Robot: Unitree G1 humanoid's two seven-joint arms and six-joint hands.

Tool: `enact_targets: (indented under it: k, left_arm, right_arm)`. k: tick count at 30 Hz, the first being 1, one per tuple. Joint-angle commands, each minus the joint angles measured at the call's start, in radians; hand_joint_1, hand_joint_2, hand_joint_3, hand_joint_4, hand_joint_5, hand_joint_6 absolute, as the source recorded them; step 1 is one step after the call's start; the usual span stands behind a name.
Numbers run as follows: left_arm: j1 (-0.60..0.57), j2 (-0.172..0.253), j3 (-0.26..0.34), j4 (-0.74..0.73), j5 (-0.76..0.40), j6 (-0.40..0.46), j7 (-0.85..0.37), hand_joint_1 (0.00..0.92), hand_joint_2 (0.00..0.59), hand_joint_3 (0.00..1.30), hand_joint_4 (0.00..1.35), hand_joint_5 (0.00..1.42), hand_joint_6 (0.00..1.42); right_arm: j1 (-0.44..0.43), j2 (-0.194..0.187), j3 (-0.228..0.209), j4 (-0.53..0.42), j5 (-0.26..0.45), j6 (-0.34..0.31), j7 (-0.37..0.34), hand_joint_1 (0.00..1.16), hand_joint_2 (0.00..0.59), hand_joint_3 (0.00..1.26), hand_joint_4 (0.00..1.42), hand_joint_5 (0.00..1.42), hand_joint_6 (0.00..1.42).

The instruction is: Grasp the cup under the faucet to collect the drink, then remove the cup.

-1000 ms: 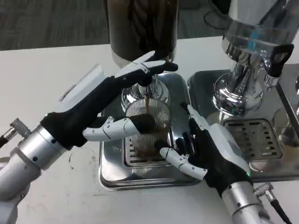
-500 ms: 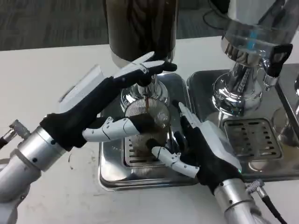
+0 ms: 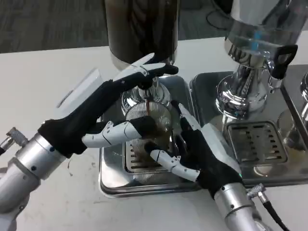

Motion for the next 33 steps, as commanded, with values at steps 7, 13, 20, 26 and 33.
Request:
enact_targets:
  k: [7, 13, 20, 26, 33]
  left_arm:
    - [0.068, -0.006, 0.021, 0.001, 0.035, 0.006, 0.039, 0.000, 0.122, 0.13, 0.00, 0.08, 0.01]
    - [0.108, -0.029, 0.101, -0.014, 0.003, -0.001, 0.106, 0.000, 0.134, 0.10, 0.00, 0.04, 0.00]
    - [0.244, -0.132, 0.207, -0.047, 0.106, -0.036, 0.292, 0.000, 0.150, 0.11, 0.00, 0.03, 0.00]
    - [0.325, -0.173, 0.244, -0.035, 0.103, -0.021, 0.345, 0.000, 0.165, 0.15, 0.00, 0.05, 0.00]
    - [0.383, -0.183, 0.279, 0.000, 0.141, -0.001, 0.391, 0.000, 0.168, 0.17, 0.00, 0.06, 0.00]
  right_arm:
    - [0.000, -0.002, -0.011, 0.019, 0.019, -0.041, -0.010, 0.40, 0.209, 0.00, 0.00, 0.00, 0.13]
    - [-0.009, 0.000, -0.010, 0.036, 0.036, -0.063, 0.002, 0.41, 0.207, 0.00, 0.00, 0.00, 0.13]
    - [-0.017, -0.002, -0.009, 0.058, 0.029, -0.091, -0.008, 0.42, 0.204, 0.00, 0.00, 0.03, 0.16]
    - [-0.023, 0.003, -0.018, 0.078, 0.054, -0.117, 0.004, 0.45, 0.204, 0.00, 0.00, 0.03, 0.17]
    - [-0.035, 0.007, -0.021, 0.104, 0.064, -0.149, -0.003, 0.47, 0.202, 0.00, 0.00, 0.03, 0.18]
